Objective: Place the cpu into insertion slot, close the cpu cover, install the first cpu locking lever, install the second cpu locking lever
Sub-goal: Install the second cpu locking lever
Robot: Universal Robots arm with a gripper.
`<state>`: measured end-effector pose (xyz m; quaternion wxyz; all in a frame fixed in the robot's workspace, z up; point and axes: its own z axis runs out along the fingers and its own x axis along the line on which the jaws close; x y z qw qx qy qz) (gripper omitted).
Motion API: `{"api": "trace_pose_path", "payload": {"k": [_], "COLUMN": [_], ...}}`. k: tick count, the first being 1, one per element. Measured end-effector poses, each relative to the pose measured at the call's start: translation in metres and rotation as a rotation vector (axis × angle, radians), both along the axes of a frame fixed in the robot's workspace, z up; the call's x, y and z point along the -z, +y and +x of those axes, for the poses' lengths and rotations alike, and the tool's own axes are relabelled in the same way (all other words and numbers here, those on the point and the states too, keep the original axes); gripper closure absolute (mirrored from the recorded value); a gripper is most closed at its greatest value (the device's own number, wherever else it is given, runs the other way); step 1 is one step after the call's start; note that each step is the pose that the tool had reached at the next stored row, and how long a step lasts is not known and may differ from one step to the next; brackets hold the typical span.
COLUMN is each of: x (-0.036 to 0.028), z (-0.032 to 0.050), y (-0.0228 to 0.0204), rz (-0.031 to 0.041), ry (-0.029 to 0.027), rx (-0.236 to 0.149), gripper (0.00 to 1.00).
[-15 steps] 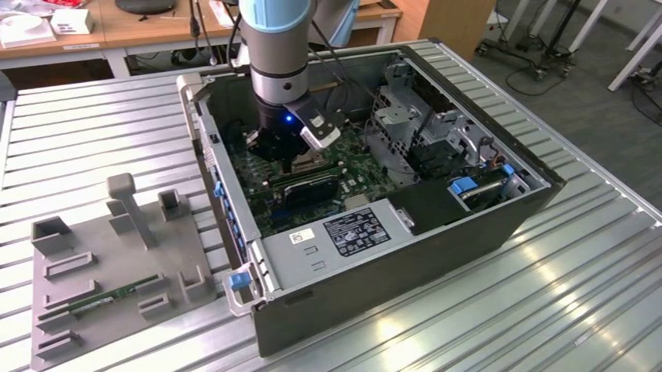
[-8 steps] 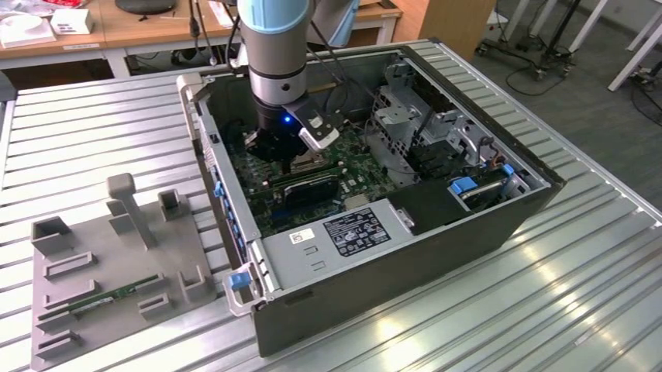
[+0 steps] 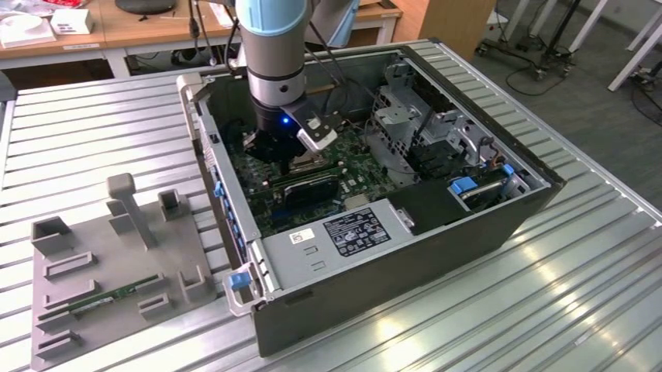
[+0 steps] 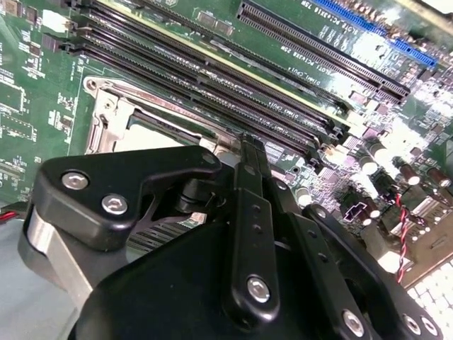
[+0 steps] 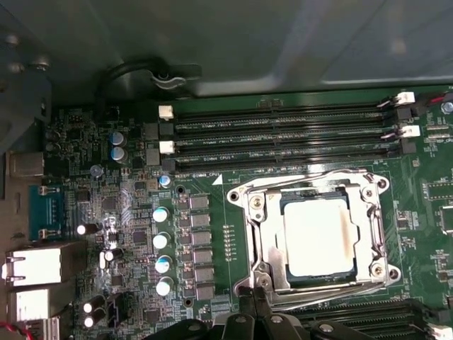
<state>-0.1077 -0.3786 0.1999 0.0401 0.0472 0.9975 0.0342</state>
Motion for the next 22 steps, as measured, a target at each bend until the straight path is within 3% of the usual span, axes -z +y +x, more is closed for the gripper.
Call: {"api": "trace_pose_path", "payload": {"k": [10, 16, 22], "x": [0.0013, 0.0016, 0.0039], "z": [0.0000, -0.0002, -0.0025], "y": [0.0005, 0.0014, 0.0014], "rz": [0.0006, 0.0151, 0.0178], "ry": [0.0000, -0.0002, -0.0001], "rx": [0.000, 0.000, 0.000], "gripper": [0.89, 0.89, 0.89]}}
